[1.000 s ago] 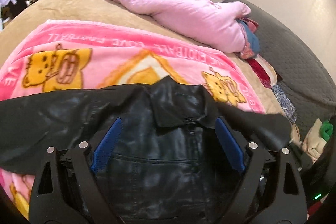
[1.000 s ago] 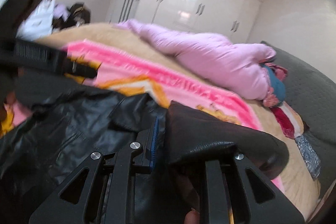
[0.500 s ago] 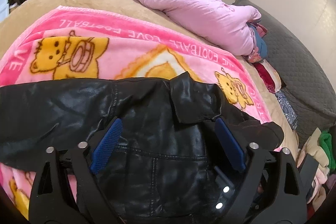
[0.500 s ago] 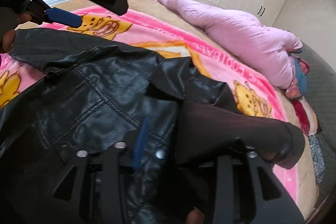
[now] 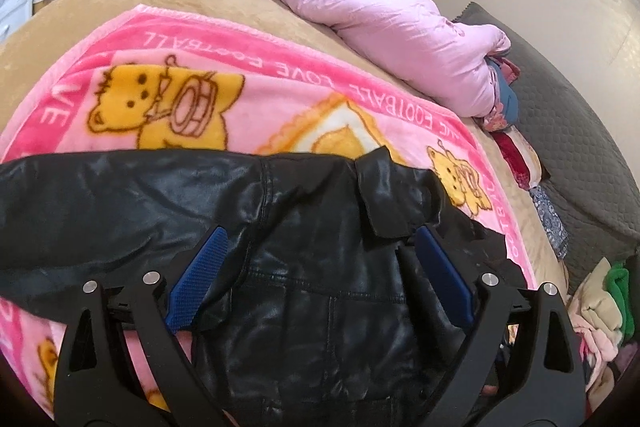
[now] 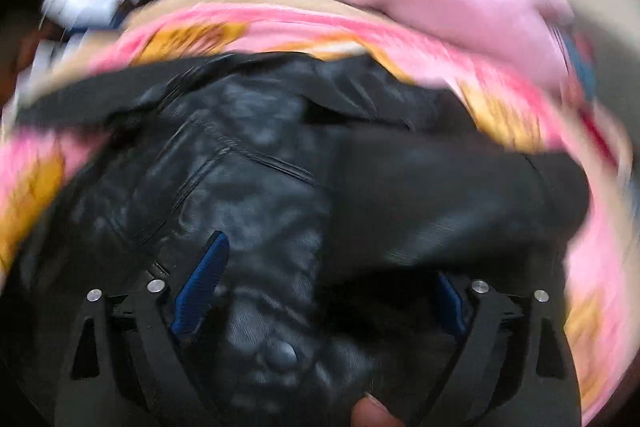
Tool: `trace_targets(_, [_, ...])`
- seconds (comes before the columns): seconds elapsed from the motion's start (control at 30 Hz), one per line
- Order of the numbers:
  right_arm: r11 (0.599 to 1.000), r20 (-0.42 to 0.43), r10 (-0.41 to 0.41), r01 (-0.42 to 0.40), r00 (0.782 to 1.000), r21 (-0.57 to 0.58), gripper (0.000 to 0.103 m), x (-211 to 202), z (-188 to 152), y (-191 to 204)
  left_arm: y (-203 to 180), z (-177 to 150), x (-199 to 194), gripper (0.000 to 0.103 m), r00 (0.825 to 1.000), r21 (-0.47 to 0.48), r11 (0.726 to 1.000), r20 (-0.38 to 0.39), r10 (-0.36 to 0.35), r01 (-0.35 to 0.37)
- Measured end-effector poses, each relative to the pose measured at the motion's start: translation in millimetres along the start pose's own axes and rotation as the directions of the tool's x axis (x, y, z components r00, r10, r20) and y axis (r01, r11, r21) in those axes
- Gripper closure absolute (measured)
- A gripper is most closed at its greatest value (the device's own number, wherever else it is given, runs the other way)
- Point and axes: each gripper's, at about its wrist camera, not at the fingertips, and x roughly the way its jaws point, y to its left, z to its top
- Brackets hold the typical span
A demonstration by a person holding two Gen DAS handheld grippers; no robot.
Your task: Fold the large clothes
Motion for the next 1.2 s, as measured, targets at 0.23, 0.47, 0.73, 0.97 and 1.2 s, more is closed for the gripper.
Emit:
trace_targets(0.23, [0.856, 0.185, 0.067, -0.152, 0.980, 0.494, 0.013, -29.1, -5.5, -88.4, 3.2, -12.7, -4.0, 0.015, 0.996, -0.050, 0.995, -0.031, -0.084, 0.082])
trace_targets(0.47, [0.916, 0.305, 0.185, -0.277, 0.934, 0.291, 0.031, -53.3, 41.8, -49.6, 19.5, -13.7, -33.7, 0.010, 0.989, -0.122, 0.982, 0.011, -0.145, 0.146])
trace_targets(0.73, [0.909, 0.253, 0.353, -0.394, 0.901, 0.134, 0.017, -61.2, 50.2, -7.0, 32.9, -19.5, -42.9, 0.010, 0.980, -0.165, 0.966, 0.004, -0.199, 0.197])
trace_targets(0.97, [0.933, 0.208, 0.275, -0.313, 0.939, 0.180, 0.013, -58.2, 26.9, -31.1, 35.2, -57.4, 4.6, 0.010, 0.962, -0.202, 0.960, -0.153, -0.225, 0.192])
trace_targets(1.2, [0.952, 0.173, 0.153, -0.192, 0.973, 0.236, 0.012, -58.8, 2.8, -70.2, 24.4, -74.7, 57.6, 0.012, 0.953, -0.192, 0.972, -0.243, -0.180, 0.135])
